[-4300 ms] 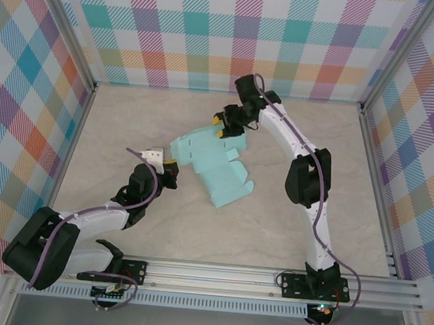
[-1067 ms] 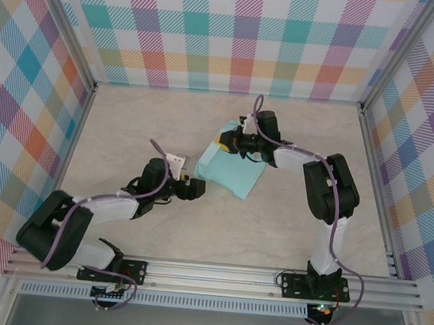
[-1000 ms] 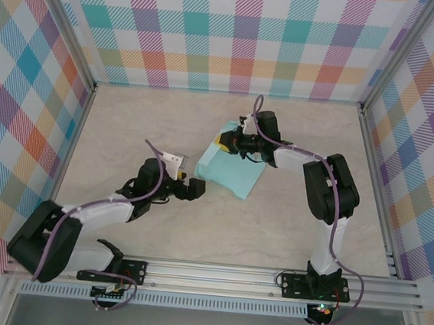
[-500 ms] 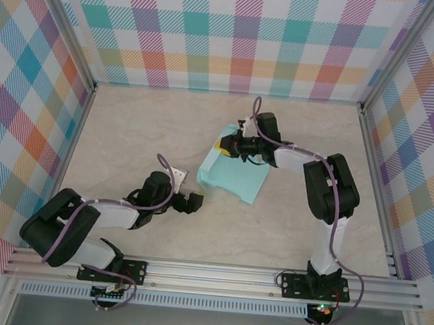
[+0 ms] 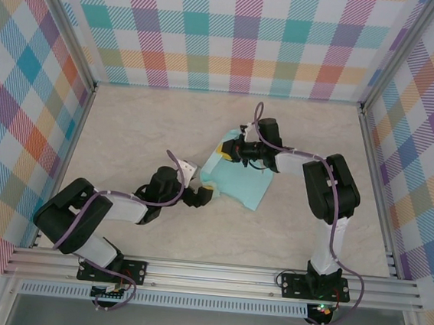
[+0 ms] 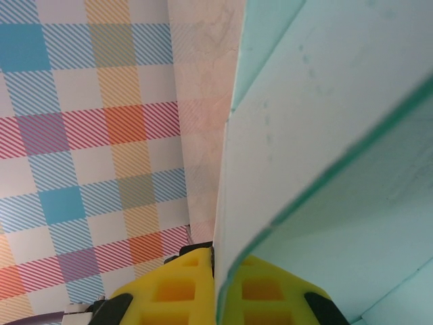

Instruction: Fold the paper box

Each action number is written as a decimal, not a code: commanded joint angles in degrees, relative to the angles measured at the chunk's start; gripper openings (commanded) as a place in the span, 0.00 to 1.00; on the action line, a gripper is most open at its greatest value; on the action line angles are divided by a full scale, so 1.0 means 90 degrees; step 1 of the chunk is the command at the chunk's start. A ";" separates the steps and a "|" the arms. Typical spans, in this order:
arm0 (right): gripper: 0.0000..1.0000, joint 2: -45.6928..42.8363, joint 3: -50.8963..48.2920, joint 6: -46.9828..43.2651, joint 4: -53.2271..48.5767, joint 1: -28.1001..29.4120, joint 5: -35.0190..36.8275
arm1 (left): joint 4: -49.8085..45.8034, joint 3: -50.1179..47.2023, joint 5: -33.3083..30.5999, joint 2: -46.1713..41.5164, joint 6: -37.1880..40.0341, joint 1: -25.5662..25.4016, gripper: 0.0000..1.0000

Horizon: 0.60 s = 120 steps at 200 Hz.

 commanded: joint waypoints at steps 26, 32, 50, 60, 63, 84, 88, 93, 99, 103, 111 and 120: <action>0.00 -0.0294 -0.0309 0.0183 0.0491 0.0013 0.0315 | 0.0069 0.0292 -0.0566 0.0110 -0.0008 -0.0148 0.85; 0.00 -0.0336 -0.0341 0.0187 0.0495 0.0014 0.0364 | -0.0002 0.0339 -0.0625 0.0145 -0.0034 -0.0159 0.84; 0.00 -0.0442 -0.0420 0.0227 0.0551 0.0047 0.0440 | -0.0067 0.0398 -0.0744 0.0222 -0.0136 -0.0173 0.83; 0.00 -0.0494 -0.0446 0.0171 0.0518 0.0068 0.0446 | 0.0023 0.0395 -0.0794 0.0295 -0.0159 -0.0209 0.82; 0.00 -0.0512 -0.0459 0.0156 0.0502 0.0078 0.0452 | 0.0035 0.0409 -0.0822 0.0320 -0.0159 -0.0225 0.82; 0.00 -0.0628 -0.0615 0.0107 0.0472 0.0109 0.0563 | -0.0040 0.0556 -0.0922 0.0505 -0.0147 -0.0266 0.80; 0.00 -0.0638 -0.0640 0.0117 0.0482 0.0109 0.0579 | -0.0058 0.0584 -0.0911 0.0533 -0.0149 -0.0276 0.79; 0.00 -0.0661 -0.0696 0.0135 0.0510 0.0123 0.0610 | -0.0050 0.0614 -0.0916 0.0563 -0.0158 -0.0292 0.79; 0.00 -0.0672 -0.0736 0.0136 0.0541 0.0134 0.0628 | -0.0051 0.0640 -0.0940 0.0595 -0.0159 -0.0328 0.79; 0.00 -0.0678 -0.0760 0.0136 0.0550 0.0144 0.0639 | -0.0055 0.0657 -0.0969 0.0624 -0.0150 -0.0361 0.78; 0.00 -0.0689 -0.0816 0.0129 0.0558 0.0167 0.0686 | -0.0051 0.0701 -0.1022 0.0692 -0.0109 -0.0426 0.77; 0.00 -0.0702 -0.0912 0.0165 0.0660 0.0211 0.0758 | -0.0051 0.0736 -0.1077 0.0767 -0.0089 -0.0482 0.77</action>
